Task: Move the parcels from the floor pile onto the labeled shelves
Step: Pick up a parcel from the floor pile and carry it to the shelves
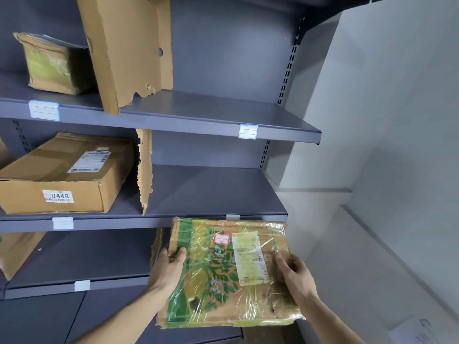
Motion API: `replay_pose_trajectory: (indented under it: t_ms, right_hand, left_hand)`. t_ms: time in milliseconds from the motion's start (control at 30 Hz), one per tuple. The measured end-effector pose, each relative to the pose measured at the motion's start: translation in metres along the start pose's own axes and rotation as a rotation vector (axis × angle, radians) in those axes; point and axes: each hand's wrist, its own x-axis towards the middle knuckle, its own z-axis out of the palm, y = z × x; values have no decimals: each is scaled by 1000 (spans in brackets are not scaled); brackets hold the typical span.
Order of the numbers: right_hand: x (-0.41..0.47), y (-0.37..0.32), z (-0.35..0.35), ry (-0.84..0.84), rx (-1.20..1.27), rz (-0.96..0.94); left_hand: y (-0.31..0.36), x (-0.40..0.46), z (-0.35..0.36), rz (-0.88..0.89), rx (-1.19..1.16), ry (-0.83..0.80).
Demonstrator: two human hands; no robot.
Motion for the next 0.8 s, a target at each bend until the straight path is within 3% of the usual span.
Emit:
replay_pose_trajectory:
  t_ms: [800]
  right_hand:
    - [-35,12,-54,-137,25,-89]
  left_hand:
    - [-5,-78,9,8,-44,114]
